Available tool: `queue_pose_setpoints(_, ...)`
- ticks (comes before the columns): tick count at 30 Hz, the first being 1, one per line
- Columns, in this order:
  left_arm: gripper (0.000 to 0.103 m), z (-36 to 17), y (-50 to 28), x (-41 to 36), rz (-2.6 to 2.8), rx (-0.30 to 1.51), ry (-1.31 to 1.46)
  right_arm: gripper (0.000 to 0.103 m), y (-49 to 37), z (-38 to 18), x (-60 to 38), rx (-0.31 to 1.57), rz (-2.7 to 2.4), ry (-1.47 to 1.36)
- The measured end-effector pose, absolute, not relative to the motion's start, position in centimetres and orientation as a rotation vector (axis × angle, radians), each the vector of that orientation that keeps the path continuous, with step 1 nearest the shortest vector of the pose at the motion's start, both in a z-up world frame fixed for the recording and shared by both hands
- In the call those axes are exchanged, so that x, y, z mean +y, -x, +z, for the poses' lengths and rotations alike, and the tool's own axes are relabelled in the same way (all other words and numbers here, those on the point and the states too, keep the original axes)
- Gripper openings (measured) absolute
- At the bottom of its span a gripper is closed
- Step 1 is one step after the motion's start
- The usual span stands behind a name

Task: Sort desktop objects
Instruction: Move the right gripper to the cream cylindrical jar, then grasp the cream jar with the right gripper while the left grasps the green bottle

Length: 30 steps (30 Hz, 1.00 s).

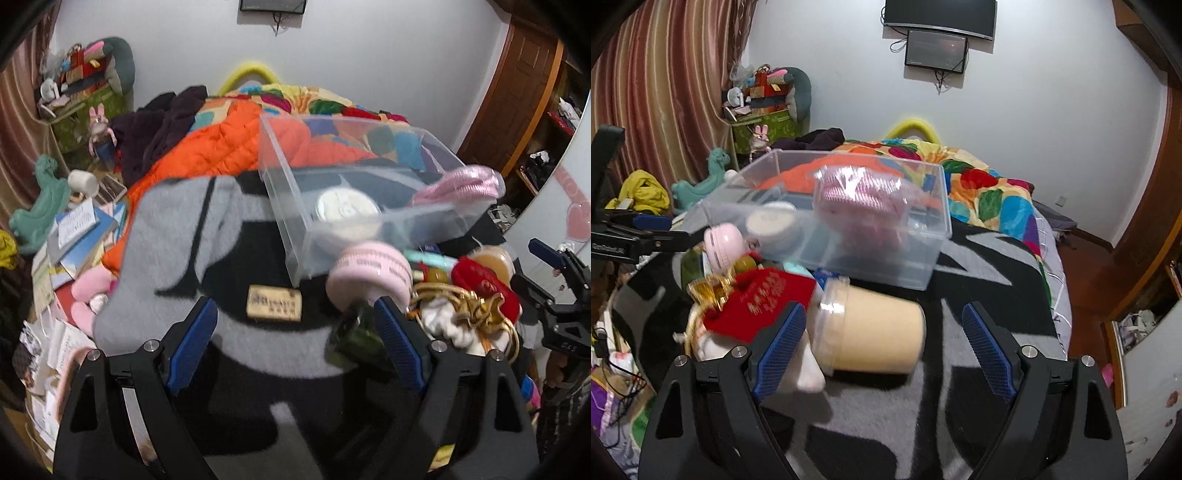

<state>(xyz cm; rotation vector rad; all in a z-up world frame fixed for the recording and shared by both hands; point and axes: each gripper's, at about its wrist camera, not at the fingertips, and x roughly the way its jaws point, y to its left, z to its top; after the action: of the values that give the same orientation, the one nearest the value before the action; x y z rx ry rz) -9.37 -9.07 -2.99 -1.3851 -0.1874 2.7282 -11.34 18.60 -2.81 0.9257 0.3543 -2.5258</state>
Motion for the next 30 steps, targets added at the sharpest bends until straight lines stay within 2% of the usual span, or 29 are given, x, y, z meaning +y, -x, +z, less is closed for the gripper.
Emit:
queue_pose_setpoints(9, 0.089, -3.8, 8.7, -7.0, 2.655, -0.162, 1.393, 0.091, 11.2, -4.2, 19.8, 0.299, -2.514, -0.959)
queue_pose_setpoints(18, 0.089, -5.3, 9.3, -4.8, 2.578, -0.144, 1.433, 0.091, 11.6, -5.2, 19.3, 0.278, -2.507, -0.959)
queue_pose_setpoints(30, 0.089, -6.4, 9.6, -4.2, 2.620, -0.208, 1.350, 0.090, 13.9, -6.2, 19.0, 0.143, -2.503, -1.025)
